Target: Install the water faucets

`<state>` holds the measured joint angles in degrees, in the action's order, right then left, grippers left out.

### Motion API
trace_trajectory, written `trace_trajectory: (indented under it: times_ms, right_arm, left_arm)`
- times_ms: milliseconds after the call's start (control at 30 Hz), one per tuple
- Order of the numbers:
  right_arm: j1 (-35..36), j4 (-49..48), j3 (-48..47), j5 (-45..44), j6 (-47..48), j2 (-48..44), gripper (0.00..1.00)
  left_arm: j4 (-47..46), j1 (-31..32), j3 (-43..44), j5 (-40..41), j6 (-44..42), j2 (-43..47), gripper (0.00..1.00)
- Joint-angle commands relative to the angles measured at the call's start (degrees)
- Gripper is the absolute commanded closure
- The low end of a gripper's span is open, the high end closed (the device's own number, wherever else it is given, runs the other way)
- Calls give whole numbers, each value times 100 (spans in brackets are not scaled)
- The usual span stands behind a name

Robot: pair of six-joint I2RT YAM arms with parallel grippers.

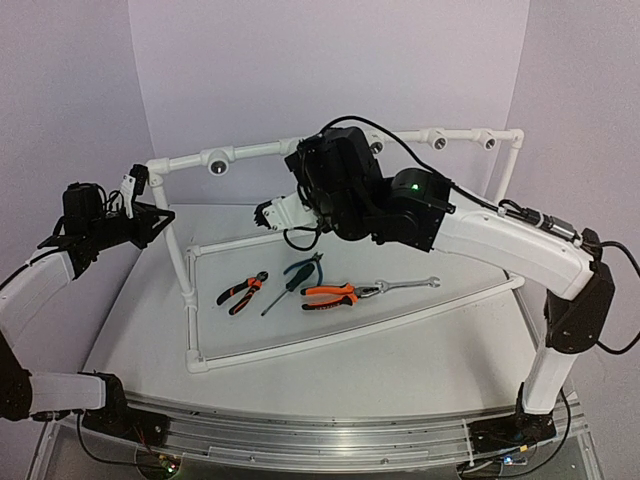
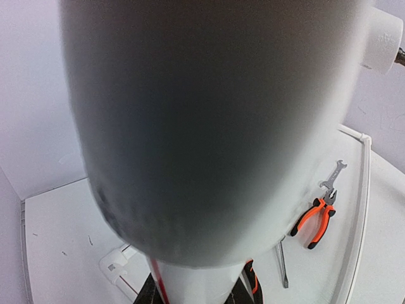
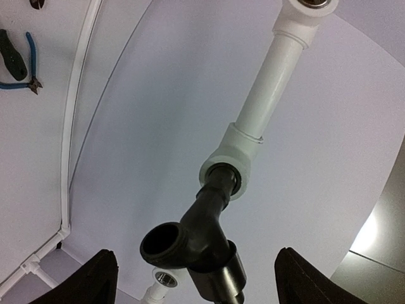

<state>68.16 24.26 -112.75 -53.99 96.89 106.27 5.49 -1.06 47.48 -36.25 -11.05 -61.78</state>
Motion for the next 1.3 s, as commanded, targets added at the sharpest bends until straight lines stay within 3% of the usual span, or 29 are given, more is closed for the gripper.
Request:
trace_trajectory:
  times_ms: [0, 300, 500, 667, 800, 1000, 1267]
  right_arm:
    - [-234, 123, -265, 241, 283, 150, 18]
    - [-396, 1, -183, 390, 209, 270, 56]
    - [-411, -918, 203, 310, -221, 237, 72]
    - [-410, -1713, 711, 145, -1120, 211, 91]
    - [-410, -1739, 817, 177, -2693, 100, 92]
    - [-430, -1758, 1380, 417, -5872, -382, 93]
    - [-542, -1875, 2091, 1211, -9686, -684, 95]
  left_arm:
    - [1165, 88, -139, 392, -43, -178, 100]
    - [1157, 88, -103, 412, -40, -201, 100]
    - [1147, 88, -93, 404, -74, -206, 100]
    - [1146, 88, -75, 376, -84, -188, 100]
    - [1180, 88, -64, 379, -124, -182, 100]
    - [1182, 86, -61, 368, -119, -194, 100]
    - [1172, 88, -55, 360, -129, -217, 100]
